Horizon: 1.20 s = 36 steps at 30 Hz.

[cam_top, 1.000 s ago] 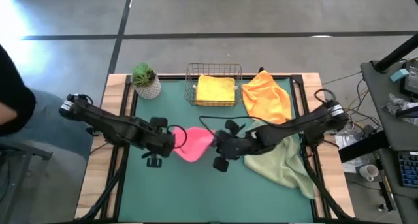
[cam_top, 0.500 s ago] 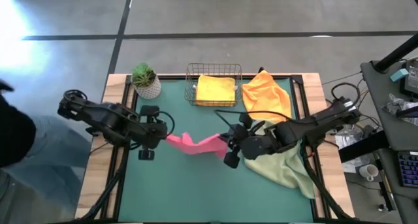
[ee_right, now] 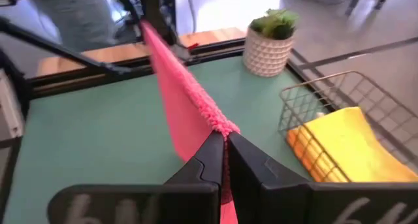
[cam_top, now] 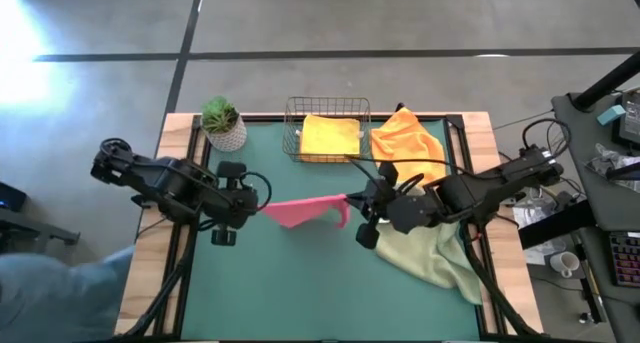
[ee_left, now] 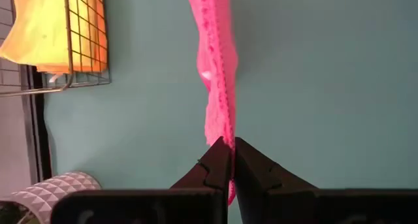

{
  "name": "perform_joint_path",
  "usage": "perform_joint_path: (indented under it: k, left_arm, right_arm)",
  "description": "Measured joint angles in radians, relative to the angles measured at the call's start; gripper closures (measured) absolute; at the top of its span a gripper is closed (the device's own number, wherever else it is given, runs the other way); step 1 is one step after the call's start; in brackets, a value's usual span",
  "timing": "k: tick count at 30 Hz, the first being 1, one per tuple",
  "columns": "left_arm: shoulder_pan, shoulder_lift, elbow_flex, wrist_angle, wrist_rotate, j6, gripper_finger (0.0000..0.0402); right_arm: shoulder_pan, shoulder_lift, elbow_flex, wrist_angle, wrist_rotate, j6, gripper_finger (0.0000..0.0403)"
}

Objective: Fold microfiber towels
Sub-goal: Fold the pink microfiber cloth

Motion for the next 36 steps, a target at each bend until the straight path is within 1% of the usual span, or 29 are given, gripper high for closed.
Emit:
perform_joint_path:
  k: [1, 3, 8, 11, 13, 17, 18, 19, 20, 21, 22, 24, 25, 26, 27, 30, 32, 36]
  left_arm:
    - [0.0, 0.001, 0.0, -0.004, -0.003, 0.003, 0.0401]
    - [0.001, 0.001, 0.0, -0.007, -0.046, 0.008, 0.0401]
    - [0.032, 0.001, 0.002, -0.012, -0.213, 0.056, 0.0401]
    - [0.061, 0.0, 0.002, -0.012, -0.323, 0.083, 0.0401]
    - [0.081, 0.0, 0.002, -0.01, -0.409, 0.123, 0.0401]
    - [0.133, 0.0, 0.002, 0.037, -0.623, 0.208, 0.0401]
    - [0.147, 0.0, 0.002, 0.044, -0.649, 0.209, 0.0401]
    - [0.159, 0.0, 0.004, 0.042, -0.649, 0.201, 0.0401]
    - [0.168, 0.0, 0.005, 0.04, -0.621, 0.17, 0.0401]
    - [0.171, 0.0, 0.005, 0.032, -0.55, 0.112, 0.0401]
    - [0.171, 0.0, 0.005, 0.021, -0.439, 0.036, 0.0401]
    - [0.167, 0.0, 0.0, 0.02, -0.122, -0.119, 0.0401]
    - [0.16, 0.0, -0.009, 0.018, 0.031, -0.173, 0.0401]
    - [0.145, 0.0, -0.02, 0.018, 0.15, -0.212, 0.0401]
    - [0.122, 0.0, -0.034, 0.019, 0.211, -0.247, 0.0401]
    - [0.069, 0.0, -0.069, 0.024, 0.235, -0.275, 0.0401]
    - [0.063, -0.001, -0.099, 0.065, 0.235, -0.265, 0.0401]
    - [0.063, 0.0, -0.191, 0.155, 0.238, -0.264, 0.0401]
  right_arm:
    - [-0.001, -0.004, 0.0, -0.006, 0.0, -0.005, 0.0394]
    - [-0.008, -0.006, 0.0, -0.023, 0.011, -0.014, 0.0394]
    - [-0.054, -0.002, 0.0, -0.058, 0.014, -0.058, 0.0394]
    - [-0.083, 0.009, 0.0, -0.062, 0.02, -0.117, 0.0394]
    - [-0.106, 0.021, 0.0, -0.062, 0.057, -0.168, 0.0394]
    - [-0.162, 0.042, 0.0, -0.061, 0.138, -0.284, 0.0394]
    - [-0.17, 0.047, 0.0, -0.061, 0.153, -0.305, 0.0394]
    - [-0.175, 0.05, 0.0, -0.061, 0.164, -0.326, 0.0394]
    - [-0.177, 0.052, 0.0, -0.061, 0.169, -0.336, 0.0394]
    - [-0.175, 0.052, 0.0, -0.061, 0.167, -0.348, 0.0394]
    - [-0.17, 0.052, 0.0, -0.062, 0.146, -0.354, 0.0394]
    - [-0.157, 0.052, 0.0, -0.063, 0.059, -0.343, 0.0394]
    - [-0.151, 0.052, 0.0, -0.063, 0.0, -0.313, 0.0394]
    - [-0.146, 0.053, -0.001, -0.062, -0.064, -0.267, 0.0394]
    - [-0.141, 0.055, -0.003, -0.06, -0.132, -0.206, 0.0394]
    - [-0.118, 0.077, -0.012, -0.068, -0.284, -0.041, 0.0394]
    - [-0.099, 0.107, -0.018, -0.08, -0.336, 0.031, 0.0394]
    - [-0.064, 0.174, -0.021, -0.077, -0.396, 0.123, 0.0394]
